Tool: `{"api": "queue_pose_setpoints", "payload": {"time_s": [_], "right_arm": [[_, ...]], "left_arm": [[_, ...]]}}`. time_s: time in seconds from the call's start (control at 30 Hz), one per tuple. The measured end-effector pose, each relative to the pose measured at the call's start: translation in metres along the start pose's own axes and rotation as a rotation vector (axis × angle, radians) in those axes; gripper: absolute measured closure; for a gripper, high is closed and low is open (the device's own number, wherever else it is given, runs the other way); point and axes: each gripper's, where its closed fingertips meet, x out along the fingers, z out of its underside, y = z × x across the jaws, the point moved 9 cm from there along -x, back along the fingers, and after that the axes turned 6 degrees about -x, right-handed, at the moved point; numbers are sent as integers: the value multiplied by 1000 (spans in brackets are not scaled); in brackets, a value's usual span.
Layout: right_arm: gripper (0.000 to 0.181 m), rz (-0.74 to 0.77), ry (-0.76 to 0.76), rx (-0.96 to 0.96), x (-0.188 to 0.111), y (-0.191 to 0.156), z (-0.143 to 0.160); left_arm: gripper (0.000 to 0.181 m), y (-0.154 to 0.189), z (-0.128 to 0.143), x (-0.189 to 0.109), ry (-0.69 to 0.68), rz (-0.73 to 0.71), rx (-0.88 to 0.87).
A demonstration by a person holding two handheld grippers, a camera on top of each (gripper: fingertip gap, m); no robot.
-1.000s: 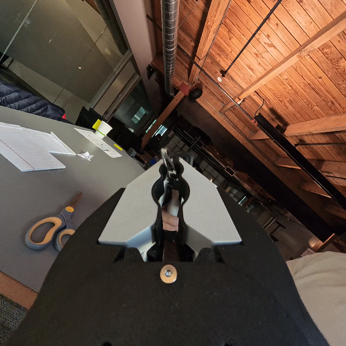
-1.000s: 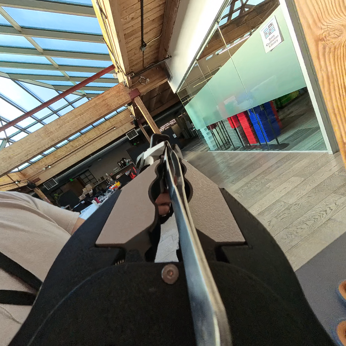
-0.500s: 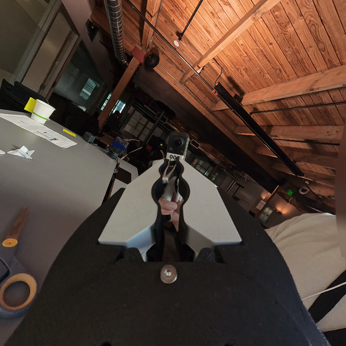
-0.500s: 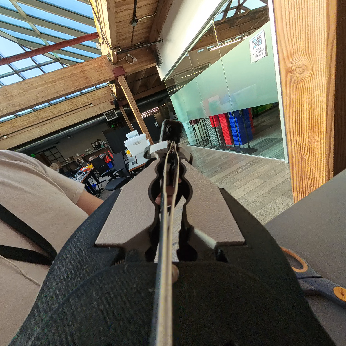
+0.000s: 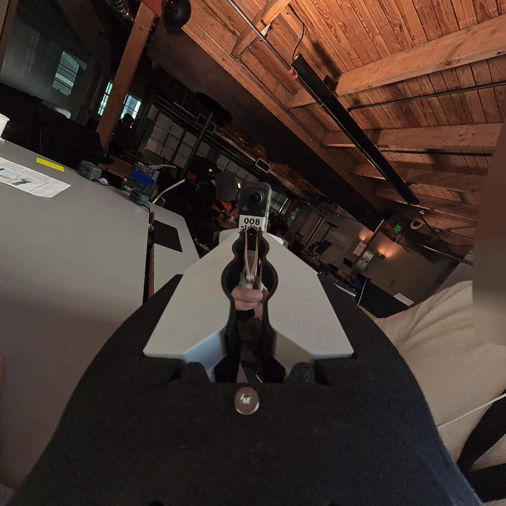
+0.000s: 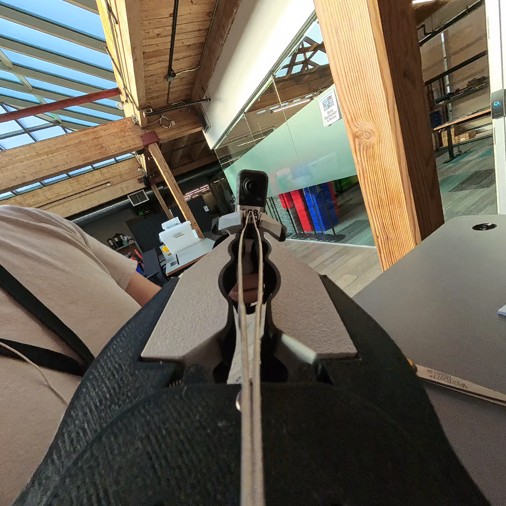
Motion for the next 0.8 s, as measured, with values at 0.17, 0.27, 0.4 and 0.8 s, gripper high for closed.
{"api": "queue_pose_setpoints", "payload": {"time_s": [0.17, 0.27, 0.4, 0.8], "right_arm": [[170, 94, 11, -57, 26, 2, 6], [169, 156, 12, -97, 53, 0, 13], [167, 234, 30, -186, 93, -3, 25], [168, 276, -14, -270, 145, -16, 35]], "left_arm": [[174, -21, -18, -20, -83, 117, -56], [174, -27, -34, -43, -133, 146, -37], [167, -35, -56, -90, -150, 167, -16], [174, -44, -81, -142, -246, 353, 23]]}}
